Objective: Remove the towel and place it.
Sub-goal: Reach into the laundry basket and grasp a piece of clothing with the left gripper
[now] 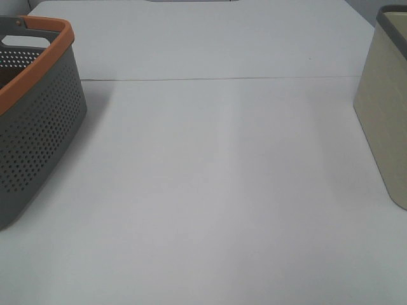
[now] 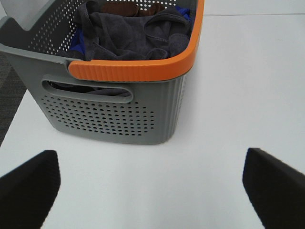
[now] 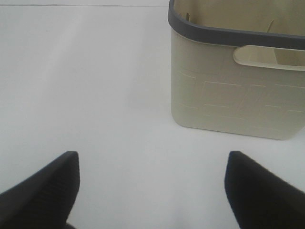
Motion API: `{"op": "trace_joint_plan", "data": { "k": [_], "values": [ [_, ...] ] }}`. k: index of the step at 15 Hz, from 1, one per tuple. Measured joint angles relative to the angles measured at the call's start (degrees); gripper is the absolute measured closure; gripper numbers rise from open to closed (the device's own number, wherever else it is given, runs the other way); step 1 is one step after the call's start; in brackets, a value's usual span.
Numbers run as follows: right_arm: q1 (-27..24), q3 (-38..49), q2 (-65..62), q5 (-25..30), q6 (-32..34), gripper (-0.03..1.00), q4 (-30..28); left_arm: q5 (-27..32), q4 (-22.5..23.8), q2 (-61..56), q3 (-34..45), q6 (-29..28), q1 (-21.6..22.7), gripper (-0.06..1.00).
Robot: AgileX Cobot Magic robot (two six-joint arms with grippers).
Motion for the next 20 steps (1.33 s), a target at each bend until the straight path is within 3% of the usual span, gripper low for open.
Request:
{"op": "trace_joint_plan", "data": {
  "k": [7,9,11,14,18,20],
  "values": [
    [0.0,0.0,0.0,0.0,0.0,0.23,0.0,0.17,-0.46,0.0,-0.06,0.0,0.0,-0.04],
    [0.0,0.0,0.0,0.0,0.0,0.23,0.0,4.07,-2.58,3.04,-3.09,0.8,0.0,-0.04],
    [0.0,0.0,0.0,0.0,0.0,0.23,0.0,9.74,-3.9,16.5,-11.97,7.28,0.0,-0.04],
    [0.0,0.0,0.0,0.0,0.0,0.23,0.0,9.85,-3.95,28.65,-19.54,14.84,0.0,-0.04],
    [0.0,0.0,0.0,0.0,0.0,0.23,0.0,9.91,-3.09,44.81,-30.02,29.62,0.0,-0.04],
    [0.0,0.0,0.0,0.0,0.0,0.23,0.0,9.85,-2.01,57.12,-39.82,39.59,0.0,-0.04]
  ]
}}
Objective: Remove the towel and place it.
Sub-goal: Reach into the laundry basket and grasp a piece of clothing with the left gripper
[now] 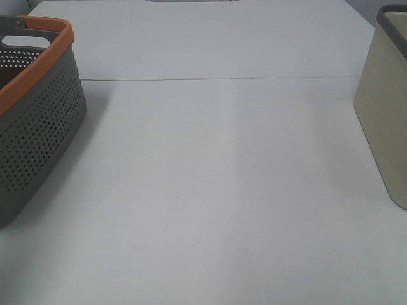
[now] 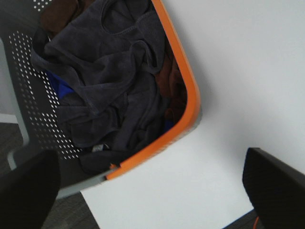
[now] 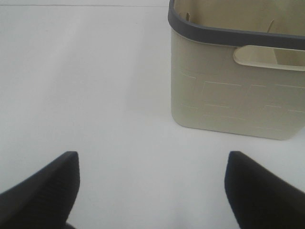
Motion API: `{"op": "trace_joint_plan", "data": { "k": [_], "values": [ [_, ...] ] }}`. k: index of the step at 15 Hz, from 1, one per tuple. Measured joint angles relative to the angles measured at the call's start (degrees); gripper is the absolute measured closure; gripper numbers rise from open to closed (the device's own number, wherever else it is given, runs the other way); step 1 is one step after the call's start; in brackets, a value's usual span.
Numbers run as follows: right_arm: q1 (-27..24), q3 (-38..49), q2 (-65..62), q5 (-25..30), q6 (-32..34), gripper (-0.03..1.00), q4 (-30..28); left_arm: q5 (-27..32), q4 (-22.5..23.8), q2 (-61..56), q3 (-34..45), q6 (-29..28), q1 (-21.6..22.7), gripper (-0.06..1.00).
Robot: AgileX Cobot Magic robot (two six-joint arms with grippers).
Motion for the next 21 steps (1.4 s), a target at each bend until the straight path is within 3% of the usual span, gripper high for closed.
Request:
{"op": "trace_joint_plan", "data": {
  "k": [5,8,12,15,21],
  "values": [
    [0.0,0.0,0.0,0.0,0.0,0.23,0.0,-0.4,1.72,16.84,-9.85,18.68,0.0,-0.04],
    [0.0,0.0,0.0,0.0,0.0,0.23,0.0,-8.02,8.65,25.61,-10.31,25.73,0.0,-0.04],
    [0.0,0.0,0.0,0.0,0.0,0.23,0.0,-14.55,18.68,35.92,-10.31,27.67,0.97,-0.04],
    [0.0,0.0,0.0,0.0,0.0,0.23,0.0,-20.51,20.28,42.63,-10.31,26.13,2.06,-0.04],
    [0.0,0.0,0.0,0.0,0.0,0.23,0.0,-22.8,21.54,53.8,-10.31,29.85,2.12,-0.03]
  ]
}}
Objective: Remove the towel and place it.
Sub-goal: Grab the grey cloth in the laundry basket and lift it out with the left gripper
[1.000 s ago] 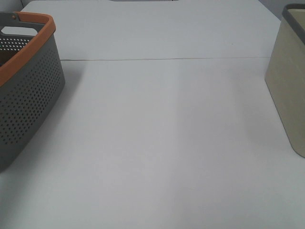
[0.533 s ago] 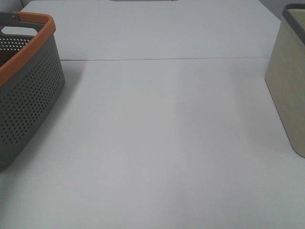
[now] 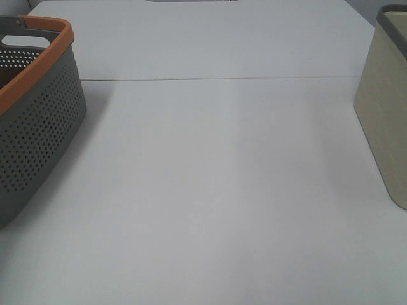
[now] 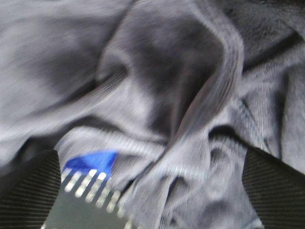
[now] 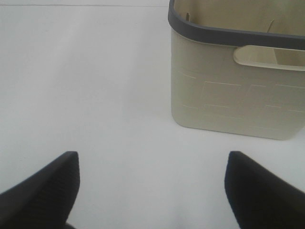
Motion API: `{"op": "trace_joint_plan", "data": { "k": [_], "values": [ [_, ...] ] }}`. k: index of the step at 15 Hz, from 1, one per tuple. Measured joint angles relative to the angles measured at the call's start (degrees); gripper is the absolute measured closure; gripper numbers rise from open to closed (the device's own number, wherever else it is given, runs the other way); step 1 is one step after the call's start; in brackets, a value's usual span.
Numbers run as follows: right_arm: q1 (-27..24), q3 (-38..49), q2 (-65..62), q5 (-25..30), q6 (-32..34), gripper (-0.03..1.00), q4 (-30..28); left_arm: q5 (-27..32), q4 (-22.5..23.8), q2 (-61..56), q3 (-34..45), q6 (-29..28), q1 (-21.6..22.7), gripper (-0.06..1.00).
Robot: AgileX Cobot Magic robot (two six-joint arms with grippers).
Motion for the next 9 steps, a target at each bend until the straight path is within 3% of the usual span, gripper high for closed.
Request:
{"op": "trace_joint_plan", "data": {
  "k": [5,9],
  "values": [
    [0.0,0.0,0.0,0.0,0.0,0.23,0.0,-0.52,1.03,3.55,0.0,0.0,0.0,0.24],
    [0.0,0.0,0.0,0.0,0.0,0.23,0.0,-0.29,1.03,3.78,0.0,-4.13,0.0,0.67]
  ]
}}
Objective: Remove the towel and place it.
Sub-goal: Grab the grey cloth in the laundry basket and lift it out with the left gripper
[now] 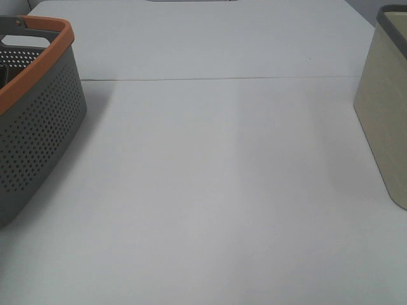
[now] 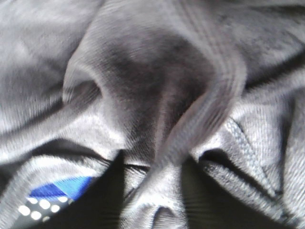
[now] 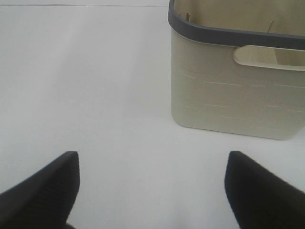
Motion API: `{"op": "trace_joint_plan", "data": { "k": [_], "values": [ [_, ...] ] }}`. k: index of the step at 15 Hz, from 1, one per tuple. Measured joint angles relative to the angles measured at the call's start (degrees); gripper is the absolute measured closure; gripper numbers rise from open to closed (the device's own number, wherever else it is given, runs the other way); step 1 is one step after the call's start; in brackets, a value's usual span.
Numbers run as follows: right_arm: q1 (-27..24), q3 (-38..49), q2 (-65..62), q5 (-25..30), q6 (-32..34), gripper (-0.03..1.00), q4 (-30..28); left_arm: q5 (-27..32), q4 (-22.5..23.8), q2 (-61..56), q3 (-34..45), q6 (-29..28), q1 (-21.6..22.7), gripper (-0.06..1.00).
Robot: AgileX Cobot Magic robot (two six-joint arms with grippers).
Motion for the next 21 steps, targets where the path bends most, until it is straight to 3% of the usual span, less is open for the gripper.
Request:
{"op": "trace_joint_plan", "data": {
  "k": [2,4,7,9,13,17,18,19,21],
  "values": [
    [0.0,0.0,0.0,0.0,0.0,0.23,0.0,1.2,0.0,0.0,0.0,-4.76,0.0,0.78],
    [0.0,0.0,0.0,0.0,0.0,0.23,0.0,1.2,0.0,0.0,0.0,-9.05,0.0,0.8],
    [0.0,0.0,0.0,0.0,0.0,0.23,0.0,1.26,0.0,0.0,0.0,-10.2,0.0,0.82],
    [0.0,0.0,0.0,0.0,0.0,0.23,0.0,1.26,0.0,0.0,0.0,-10.26,0.0,0.93],
    [0.0,0.0,0.0,0.0,0.0,0.23,0.0,6.07,-2.29,-2.69,-3.72,-14.27,0.0,0.94],
    [0.0,0.0,0.0,0.0,0.0,0.23,0.0,19.08,-8.94,-8.59,-13.01,-15.18,0.06,0.94],
    [0.0,0.0,0.0,0.0,0.0,0.23,0.0,21.49,-12.43,-9.63,-15.53,-15.41,0.06,0.94],
    [0.0,0.0,0.0,0.0,0.0,0.23,0.0,22.4,-18.28,-11.46,-18.28,-15.87,0.06,0.94],
    [0.0,0.0,0.0,0.0,0.0,0.23,0.0,22.52,-22.0,-13.29,-19.71,-15.58,0.06,0.94]
  ]
}}
